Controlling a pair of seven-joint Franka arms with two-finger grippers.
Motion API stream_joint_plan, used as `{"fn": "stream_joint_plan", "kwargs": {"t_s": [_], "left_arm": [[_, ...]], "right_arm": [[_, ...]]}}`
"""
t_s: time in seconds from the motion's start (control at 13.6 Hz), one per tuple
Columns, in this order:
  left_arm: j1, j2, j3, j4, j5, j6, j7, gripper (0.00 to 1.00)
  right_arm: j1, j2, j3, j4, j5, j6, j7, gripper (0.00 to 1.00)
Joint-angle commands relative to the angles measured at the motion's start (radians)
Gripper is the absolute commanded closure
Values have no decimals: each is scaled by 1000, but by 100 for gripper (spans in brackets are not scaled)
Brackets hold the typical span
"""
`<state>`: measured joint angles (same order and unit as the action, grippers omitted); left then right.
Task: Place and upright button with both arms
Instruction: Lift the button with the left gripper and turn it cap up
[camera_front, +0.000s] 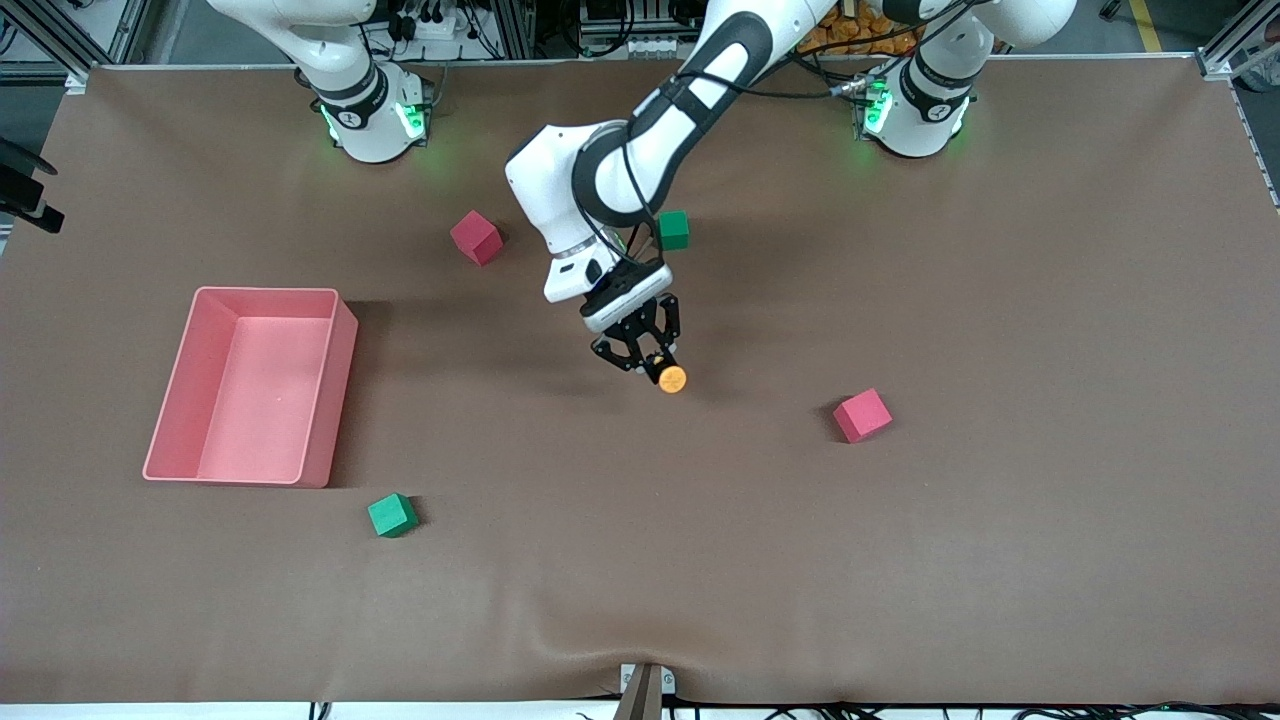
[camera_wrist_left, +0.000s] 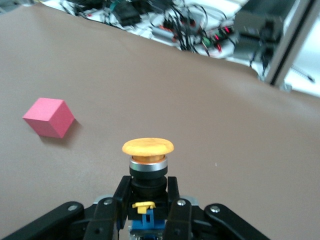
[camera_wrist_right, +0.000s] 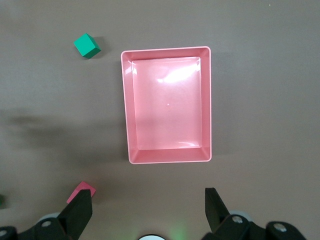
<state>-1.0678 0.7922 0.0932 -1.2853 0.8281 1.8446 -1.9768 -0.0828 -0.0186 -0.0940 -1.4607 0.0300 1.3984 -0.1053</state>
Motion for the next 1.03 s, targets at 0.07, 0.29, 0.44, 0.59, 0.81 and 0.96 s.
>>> {"fn": "stream_joint_plan", "kwargs": {"t_s": [0.07,0.29,0.44,0.59,0.81,0.96], "left_arm": [[-53,34,17,-9,92,-64,-184,100],[-110,135,17,-9,193,-158,-243,100],[-136,169,17,-8,226,-197,-257,100],[-155,194,19,-3,249,-219,-287,100],[-184,241,22,0,290,-257,-284,100],[-192,272,22,1,321,-285,-287,100]], "right_arm": [[-18,2,11,-1,14,-6,-13,0],[-17,0,11,-4,14,-1,-13,0],[-17,-1,11,-4,14,-1,-13,0],[-17,-1,11,-4,14,-1,-13,0],[-18,0,11,-6,14,1,-13,0],[-18,0,11,-6,14,1,-13,0]]}}
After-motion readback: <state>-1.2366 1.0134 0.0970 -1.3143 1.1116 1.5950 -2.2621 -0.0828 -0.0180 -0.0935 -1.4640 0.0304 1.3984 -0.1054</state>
